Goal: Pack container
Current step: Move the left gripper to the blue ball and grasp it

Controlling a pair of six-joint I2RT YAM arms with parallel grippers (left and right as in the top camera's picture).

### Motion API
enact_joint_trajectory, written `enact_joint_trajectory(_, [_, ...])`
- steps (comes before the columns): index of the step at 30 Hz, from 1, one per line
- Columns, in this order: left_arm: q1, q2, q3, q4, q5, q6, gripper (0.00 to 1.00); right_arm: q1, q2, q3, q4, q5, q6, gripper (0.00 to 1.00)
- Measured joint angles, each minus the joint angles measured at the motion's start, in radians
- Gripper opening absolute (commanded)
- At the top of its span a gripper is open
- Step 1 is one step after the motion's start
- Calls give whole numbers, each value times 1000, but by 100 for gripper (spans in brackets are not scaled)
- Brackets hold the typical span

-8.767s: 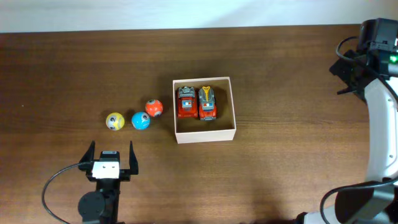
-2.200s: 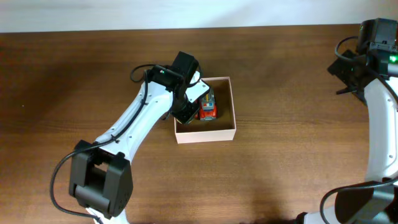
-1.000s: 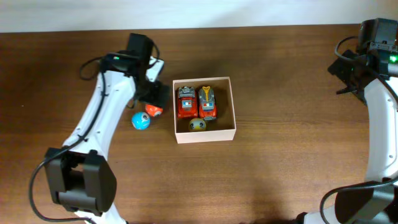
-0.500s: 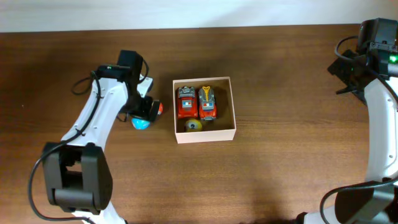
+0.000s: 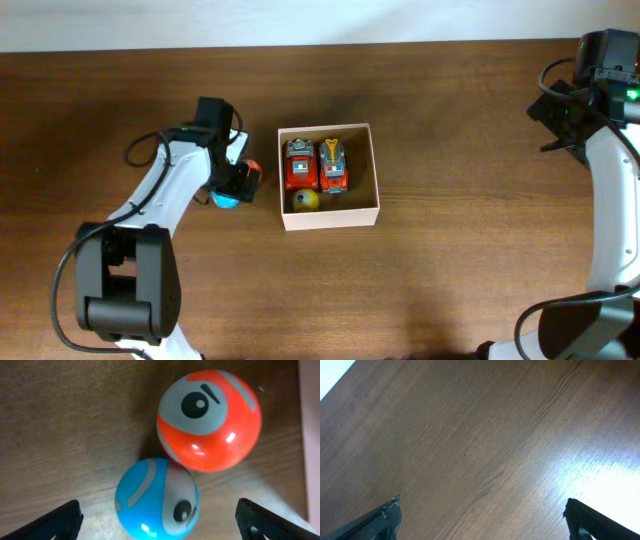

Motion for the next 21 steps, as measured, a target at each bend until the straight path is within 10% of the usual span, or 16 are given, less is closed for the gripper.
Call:
enact_joint_trajectory(7, [0,0,-70,83,-4,3,100,0,0,0,0,0,0,99])
enact_joint_trajectory(12, [0,0,-72,85,-15,5,60,0,0,0,0,0,0,99])
enact_joint_trajectory(21, [0,0,-72,85,-19,14,49,0,0,0,0,0,0,99])
